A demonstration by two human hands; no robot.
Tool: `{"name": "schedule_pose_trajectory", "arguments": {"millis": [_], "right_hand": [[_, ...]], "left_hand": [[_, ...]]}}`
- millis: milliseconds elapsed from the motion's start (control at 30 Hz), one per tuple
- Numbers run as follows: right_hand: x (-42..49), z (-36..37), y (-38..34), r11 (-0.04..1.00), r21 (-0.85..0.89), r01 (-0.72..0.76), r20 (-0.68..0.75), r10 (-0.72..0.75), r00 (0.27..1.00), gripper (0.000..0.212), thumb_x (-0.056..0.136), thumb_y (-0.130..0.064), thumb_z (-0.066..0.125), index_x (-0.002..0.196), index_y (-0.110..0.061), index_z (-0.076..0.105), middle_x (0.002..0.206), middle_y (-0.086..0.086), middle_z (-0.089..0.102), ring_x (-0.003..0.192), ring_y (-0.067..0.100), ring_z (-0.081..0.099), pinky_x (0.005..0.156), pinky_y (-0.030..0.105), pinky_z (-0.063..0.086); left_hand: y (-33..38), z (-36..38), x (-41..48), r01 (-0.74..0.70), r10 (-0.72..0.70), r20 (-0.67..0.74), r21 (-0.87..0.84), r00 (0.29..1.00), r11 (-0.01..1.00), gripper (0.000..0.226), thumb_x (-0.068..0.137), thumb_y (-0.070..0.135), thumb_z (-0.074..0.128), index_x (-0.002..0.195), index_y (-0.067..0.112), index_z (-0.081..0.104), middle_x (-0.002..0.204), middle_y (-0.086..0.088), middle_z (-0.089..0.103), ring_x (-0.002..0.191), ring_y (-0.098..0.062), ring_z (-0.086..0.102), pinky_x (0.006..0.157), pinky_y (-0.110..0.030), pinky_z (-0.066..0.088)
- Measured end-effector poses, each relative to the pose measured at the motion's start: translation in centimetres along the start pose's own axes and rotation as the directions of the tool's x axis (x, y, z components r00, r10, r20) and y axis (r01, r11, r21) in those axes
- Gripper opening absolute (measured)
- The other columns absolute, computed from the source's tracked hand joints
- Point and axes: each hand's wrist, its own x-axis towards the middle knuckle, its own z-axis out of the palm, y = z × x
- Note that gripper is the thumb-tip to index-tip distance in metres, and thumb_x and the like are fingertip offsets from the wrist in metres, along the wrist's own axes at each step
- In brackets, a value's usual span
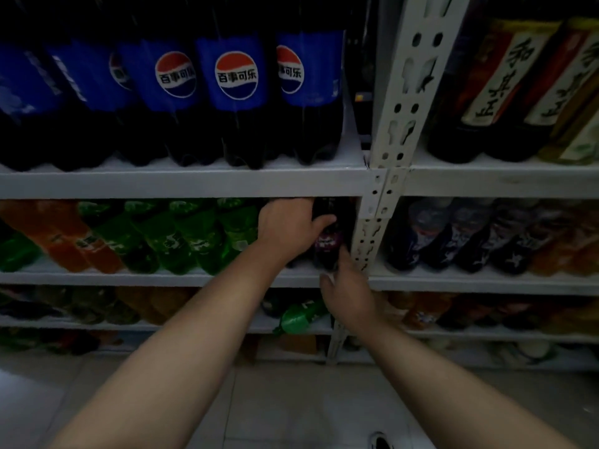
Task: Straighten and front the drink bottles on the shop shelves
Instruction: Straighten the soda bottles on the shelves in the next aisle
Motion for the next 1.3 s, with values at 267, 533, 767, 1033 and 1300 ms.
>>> {"name": "schedule_pose_trajectory", "arguments": {"millis": [267,533,767,1033,1300], "right_hand": [[0.5,0.9,-1.0,0.994,-0.072,-0.087,-0.035,0.084,0.996,0.071,0.094,-0.021,0.052,0.152,-0.011,0.011,0.134,0.014,0.052,0.116,0.030,0.052,0.091,0.030,0.044],[0.4,0.9,-2.9,0.998,-0.018,0.059,-0.062,-0.060,0.996,0.043,0.092,-0.020,0.054,0.134,-0.012,0.051,0.117,0.007,0.065,0.103,0.021,0.062,0.084,0.018,0.042],[1.9,2.8,-5.1,0.990,0.138,0.043,0.125,-0.060,0.990,0.062,0.093,-0.015,0.051,0.149,-0.022,0.025,0.124,0.007,0.058,0.104,0.018,0.056,0.081,0.015,0.037],[2.2,3.6,-4.7,0.966,0.240,-0.094,0.339,0.008,0.941,0.076,0.092,-0.013,0.052,0.153,-0.026,0.009,0.155,0.002,0.024,0.138,0.022,0.032,0.109,0.027,0.030],[2.0,2.4,-2.1,0.980,0.125,-0.157,0.283,0.117,0.952,0.054,0.090,-0.021,0.057,0.142,-0.018,0.041,0.142,0.004,0.045,0.104,0.012,0.049,0.068,-0.002,0.034]], "left_hand": [[-1.8,-1.9,-2.8,-0.156,0.156,0.105,-0.007,0.982,0.988,0.058,0.085,0.035,0.066,0.136,0.014,0.050,0.127,-0.010,0.058,0.113,-0.031,0.052,0.084,-0.037,0.049],[-6.5,-3.5,-6.5,0.201,-0.216,-0.020,-0.294,0.976,0.934,0.048,0.088,0.001,0.060,0.134,-0.001,0.050,0.126,-0.019,0.056,0.113,-0.031,0.055,0.095,-0.017,0.032],[-4.7,-2.9,-2.4,0.304,-0.265,0.225,-0.159,0.938,0.939,0.062,0.083,0.055,0.063,0.127,0.013,0.050,0.107,-0.011,0.061,0.094,-0.027,0.060,0.072,-0.037,0.053],[-1.7,-1.1,-0.7,0.527,-0.514,0.148,-0.065,0.845,0.848,0.066,0.059,0.084,0.061,0.062,0.019,0.050,0.057,0.005,0.051,0.049,-0.010,0.050,0.042,-0.019,0.032],[-3.8,-1.3,-0.7,0.434,-0.417,0.128,-0.155,0.900,0.888,0.051,0.073,0.064,0.067,0.089,0.015,0.065,0.075,-0.002,0.060,0.071,-0.021,0.059,0.055,-0.025,0.040]]}}
